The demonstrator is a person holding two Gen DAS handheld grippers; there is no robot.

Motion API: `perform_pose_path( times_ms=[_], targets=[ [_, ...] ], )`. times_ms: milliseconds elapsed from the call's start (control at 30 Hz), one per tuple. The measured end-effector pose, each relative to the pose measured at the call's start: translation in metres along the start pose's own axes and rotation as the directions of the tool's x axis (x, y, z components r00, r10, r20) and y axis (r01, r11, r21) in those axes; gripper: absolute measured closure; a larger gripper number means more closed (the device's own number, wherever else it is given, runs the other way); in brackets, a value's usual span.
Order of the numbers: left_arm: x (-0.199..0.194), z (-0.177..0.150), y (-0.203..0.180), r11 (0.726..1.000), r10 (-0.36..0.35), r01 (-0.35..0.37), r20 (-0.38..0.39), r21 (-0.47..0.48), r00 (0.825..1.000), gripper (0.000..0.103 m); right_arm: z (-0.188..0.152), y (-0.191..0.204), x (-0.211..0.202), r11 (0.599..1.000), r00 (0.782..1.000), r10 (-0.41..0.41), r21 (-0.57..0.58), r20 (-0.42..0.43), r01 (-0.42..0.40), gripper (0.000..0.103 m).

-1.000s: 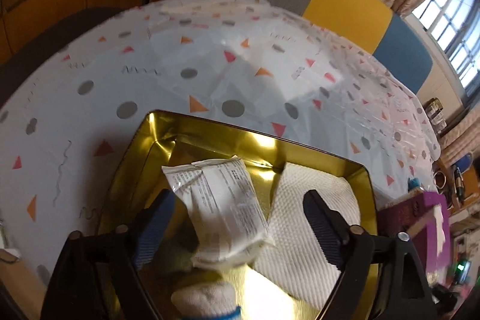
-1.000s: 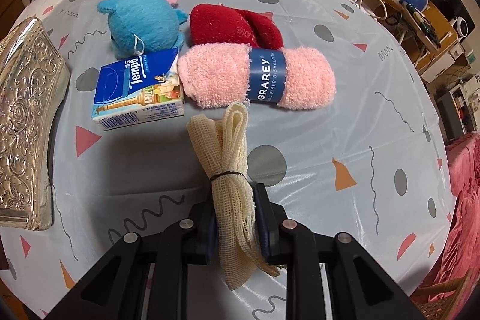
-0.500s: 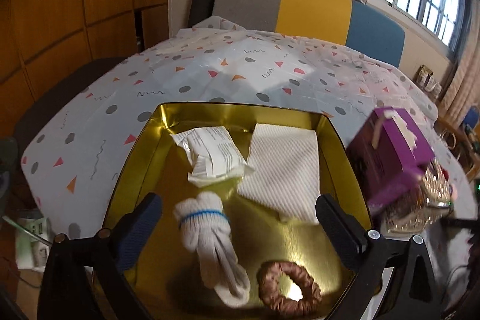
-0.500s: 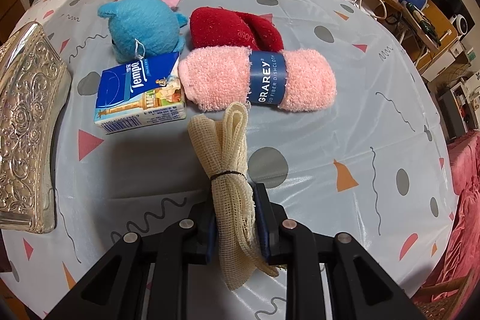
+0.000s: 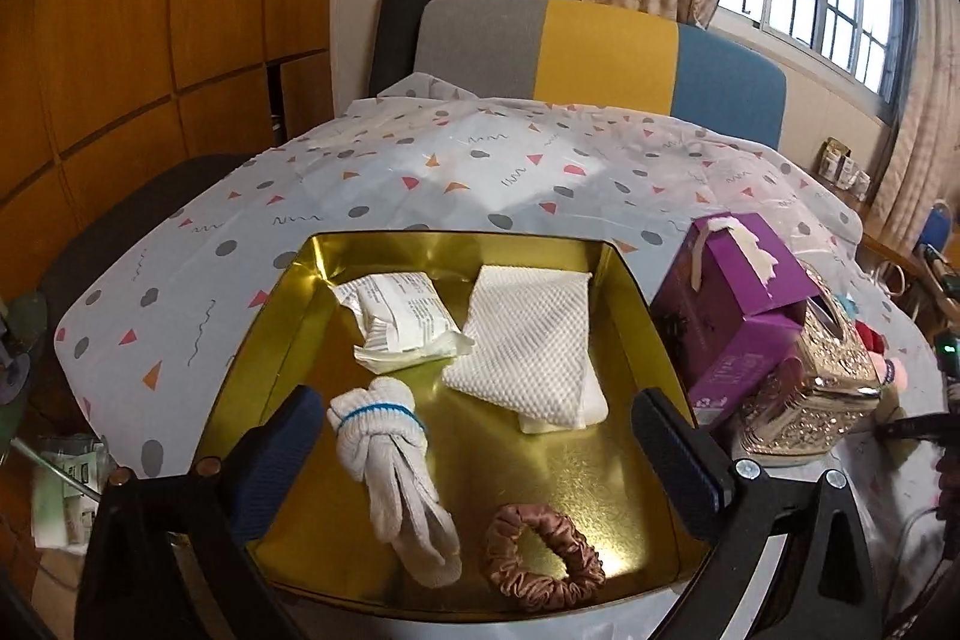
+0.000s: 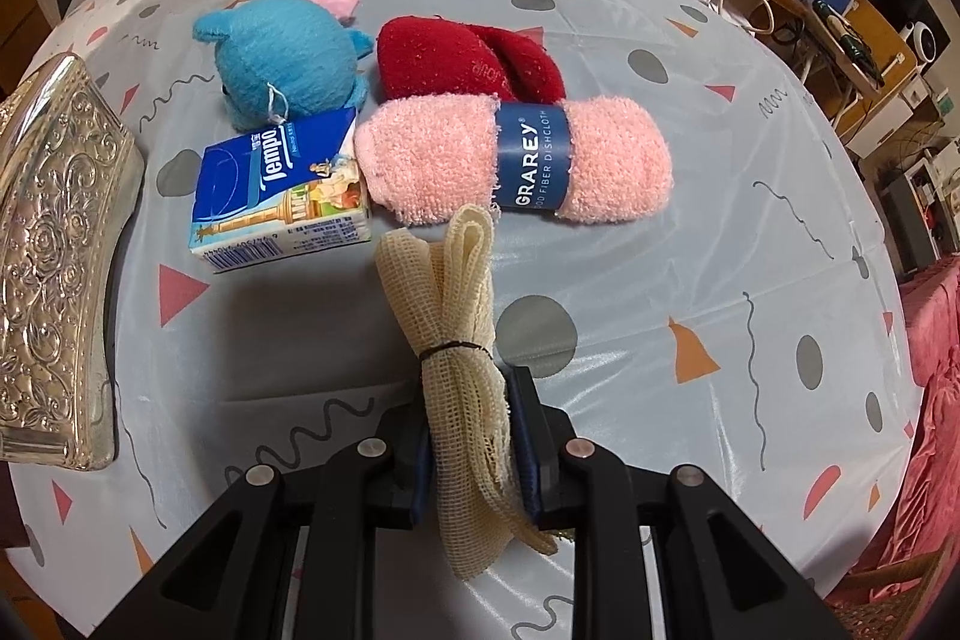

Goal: Organize soft objects
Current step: 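Carry the packet into the gold tray and release with left tool while right tool holds mesh, then carry the beige mesh bundle to the gold tray and release it with the right tool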

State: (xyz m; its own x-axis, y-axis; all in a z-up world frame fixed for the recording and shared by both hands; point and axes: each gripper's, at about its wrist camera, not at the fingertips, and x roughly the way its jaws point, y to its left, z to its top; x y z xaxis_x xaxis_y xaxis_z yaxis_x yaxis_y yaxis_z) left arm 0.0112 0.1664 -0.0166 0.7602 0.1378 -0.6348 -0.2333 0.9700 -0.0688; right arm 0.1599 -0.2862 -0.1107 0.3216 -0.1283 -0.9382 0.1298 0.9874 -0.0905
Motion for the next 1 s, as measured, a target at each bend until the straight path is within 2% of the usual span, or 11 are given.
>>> perform_pose_path(
  times_ms=[133, 333, 467, 600, 700, 833, 1000],
  targets=[
    [0.004, -0.003, -0.001, 1.0, -0.011, 0.01, -0.033, -0.006, 0.999, 0.0, 0.0, -0.001, -0.002, 1.0, 1.0, 0.027, 0.013, 0.003, -0.027, 0.082],
    [0.007, -0.007, -0.001, 1.0, -0.006, 0.006, -0.055, 0.005, 0.998, 0.0, -0.001, -0.007, -0.008, 0.985, 0.987, 0.162, 0.064, 0.0, -0.162, 0.083],
    [0.008, -0.007, 0.002, 1.0, -0.014, 0.014, -0.059, 0.005, 0.998, 0.0, -0.002, -0.015, -0.022, 0.949, 0.958, 0.284, 0.129, 0.044, -0.288, 0.085],
    [0.008, -0.007, 0.003, 0.999, -0.044, 0.044, -0.066, -0.001, 0.997, 0.0, 0.006, -0.022, -0.047, 0.923, 0.936, 0.334, 0.162, 0.111, -0.348, 0.085],
    [0.008, -0.008, 0.001, 0.998, -0.057, 0.058, -0.072, 0.006, 0.996, 0.0, 0.028, -0.019, -0.075, 0.916, 0.92, 0.352, 0.137, 0.176, -0.377, 0.085],
    [0.004, -0.007, 0.001, 0.998, -0.067, 0.068, -0.067, 0.007, 0.995, 0.0, 0.061, 0.001, -0.102, 0.923, 0.91, 0.356, 0.075, 0.215, -0.379, 0.085],
    [0.001, -0.006, 0.009, 0.999, -0.054, 0.054, -0.056, 0.001, 0.997, 0.0, 0.098, 0.051, -0.129, 0.903, 0.874, 0.422, -0.025, 0.242, -0.429, 0.085]
  ],
)
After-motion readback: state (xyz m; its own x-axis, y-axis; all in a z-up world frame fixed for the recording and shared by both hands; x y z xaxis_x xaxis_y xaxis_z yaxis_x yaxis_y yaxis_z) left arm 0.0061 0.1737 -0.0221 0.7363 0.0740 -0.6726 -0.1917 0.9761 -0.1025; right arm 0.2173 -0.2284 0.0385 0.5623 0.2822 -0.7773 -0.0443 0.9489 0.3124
